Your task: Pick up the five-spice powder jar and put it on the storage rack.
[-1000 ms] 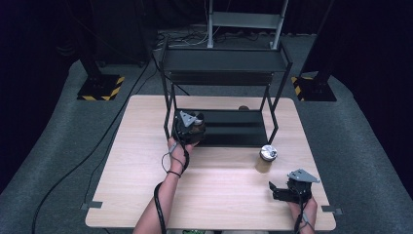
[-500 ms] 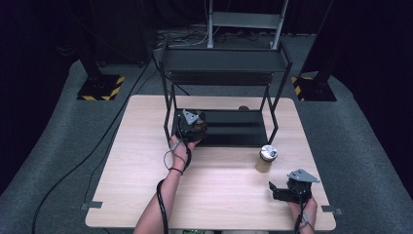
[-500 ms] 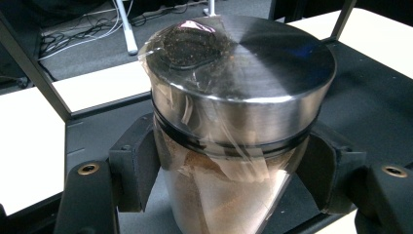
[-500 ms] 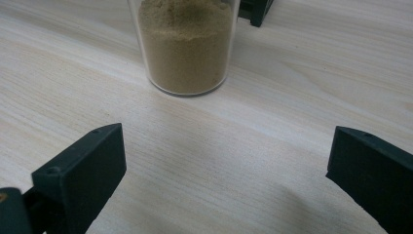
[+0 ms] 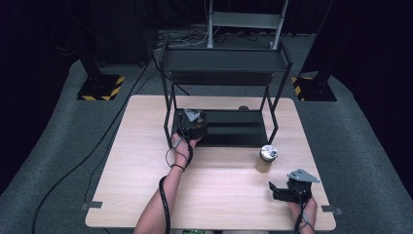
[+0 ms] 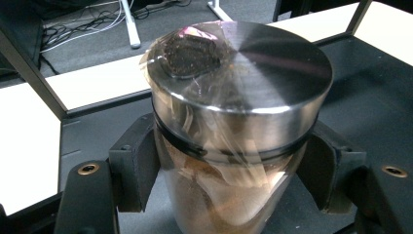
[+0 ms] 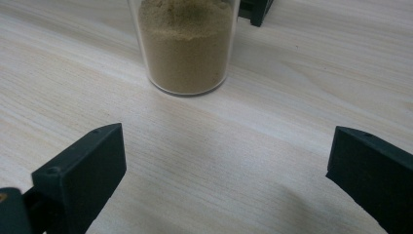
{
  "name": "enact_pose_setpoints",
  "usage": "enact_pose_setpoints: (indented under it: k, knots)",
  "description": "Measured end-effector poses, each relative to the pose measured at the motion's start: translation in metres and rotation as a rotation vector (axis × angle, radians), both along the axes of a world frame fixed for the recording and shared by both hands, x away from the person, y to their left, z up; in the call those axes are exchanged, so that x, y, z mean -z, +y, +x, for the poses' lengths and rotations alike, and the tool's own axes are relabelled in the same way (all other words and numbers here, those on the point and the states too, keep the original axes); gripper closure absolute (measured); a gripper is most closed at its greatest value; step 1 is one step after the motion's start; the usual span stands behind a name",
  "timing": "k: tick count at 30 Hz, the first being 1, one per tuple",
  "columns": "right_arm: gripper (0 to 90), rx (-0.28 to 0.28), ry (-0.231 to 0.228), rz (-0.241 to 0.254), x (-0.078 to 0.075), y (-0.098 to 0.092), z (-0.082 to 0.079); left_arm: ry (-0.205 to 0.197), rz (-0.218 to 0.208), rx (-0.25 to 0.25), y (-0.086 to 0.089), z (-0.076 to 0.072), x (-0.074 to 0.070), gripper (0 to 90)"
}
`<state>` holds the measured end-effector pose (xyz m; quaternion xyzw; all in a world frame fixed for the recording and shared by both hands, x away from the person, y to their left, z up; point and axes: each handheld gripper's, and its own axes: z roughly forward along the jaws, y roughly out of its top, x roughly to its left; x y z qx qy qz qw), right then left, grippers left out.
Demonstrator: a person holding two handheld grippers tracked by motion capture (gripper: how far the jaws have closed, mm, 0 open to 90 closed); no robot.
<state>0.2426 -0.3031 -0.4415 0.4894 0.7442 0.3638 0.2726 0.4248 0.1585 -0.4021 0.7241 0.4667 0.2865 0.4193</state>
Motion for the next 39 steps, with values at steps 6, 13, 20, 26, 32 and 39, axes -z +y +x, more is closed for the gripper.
enact_pose_setpoints:
  k: [6,13,20,26,32,39]
  knots:
    - [0.0,-0.002,-0.001,0.000,0.000,0.000,0.000,0.003,-0.008,-0.020,-0.001,0.003,0.005,30.9]
    - [0.0,-0.002,-0.005,0.001,0.000,0.000,-0.001,0.001,-0.005,-0.023,-0.002,0.004,0.005,31.0]
    - [0.0,-0.002,-0.005,0.000,0.001,0.000,-0.001,-0.003,-0.025,-0.028,0.001,0.003,0.009,31.0]
    - [0.0,-0.002,-0.007,-0.001,0.001,0.000,-0.001,-0.012,-0.039,-0.031,0.002,0.002,0.012,31.0]
    - [0.0,-0.002,-0.007,-0.001,0.001,0.000,-0.001,-0.018,-0.042,-0.028,0.003,0.002,0.013,31.0]
    - [0.0,-0.001,-0.007,-0.002,0.001,0.000,-0.001,-0.019,-0.046,-0.028,0.004,0.001,0.014,31.0]
